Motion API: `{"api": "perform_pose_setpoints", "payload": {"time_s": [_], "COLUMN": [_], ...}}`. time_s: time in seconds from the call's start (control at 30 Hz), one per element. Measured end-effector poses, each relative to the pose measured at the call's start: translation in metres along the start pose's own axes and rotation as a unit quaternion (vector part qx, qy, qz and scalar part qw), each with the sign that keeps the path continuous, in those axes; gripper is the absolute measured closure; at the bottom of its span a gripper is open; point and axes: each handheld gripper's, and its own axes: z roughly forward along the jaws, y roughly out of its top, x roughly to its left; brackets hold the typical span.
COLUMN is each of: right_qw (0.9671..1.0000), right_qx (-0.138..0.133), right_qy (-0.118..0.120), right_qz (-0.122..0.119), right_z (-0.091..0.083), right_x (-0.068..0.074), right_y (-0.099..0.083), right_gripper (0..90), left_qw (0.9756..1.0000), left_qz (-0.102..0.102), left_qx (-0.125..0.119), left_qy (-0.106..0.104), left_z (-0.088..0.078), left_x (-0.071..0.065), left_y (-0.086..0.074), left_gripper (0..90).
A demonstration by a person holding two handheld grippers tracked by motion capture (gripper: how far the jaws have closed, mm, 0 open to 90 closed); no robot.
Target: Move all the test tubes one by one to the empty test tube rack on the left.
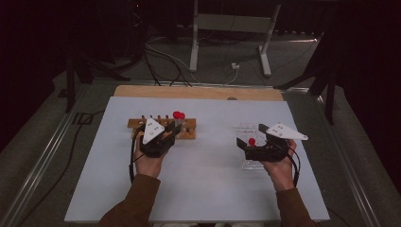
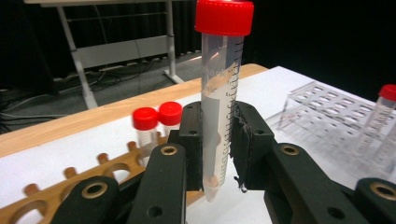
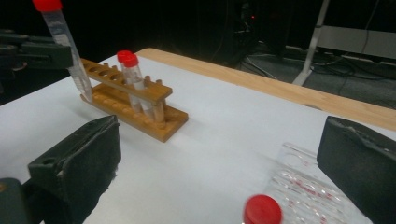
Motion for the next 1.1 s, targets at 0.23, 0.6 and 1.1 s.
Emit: {"api": "perform_pose_setpoints", "payload": {"time_s": [0.23,0.6,1.1], "right_qw": [0.9999,0.9996,0.9993], "right_qx": [-0.005,-0.011,-0.015], "right_qy": [-0.010,-0.018,-0.019], "right_qz": [0.006,0.018,0.029], "right_z": [-0.007,-0.014,-0.020], "right_x": [-0.008,-0.017,-0.024], "right_y": [-0.005,-0.012,-0.019], "right_gripper": [0.0,0.0,0.0], "left_qw": [0.9998,0.9987,0.9963], "left_qz": [0.000,-0.007,-0.021], "left_qx": [-0.004,-0.002,0.008], "left_qy": [0.019,0.050,0.083], "left_z": [-0.001,0.006,0.027], "left_x": [0.013,0.032,0.045], "left_y": [0.003,0.005,0.000], "left_gripper": [76.2,76.2,76.0]}}
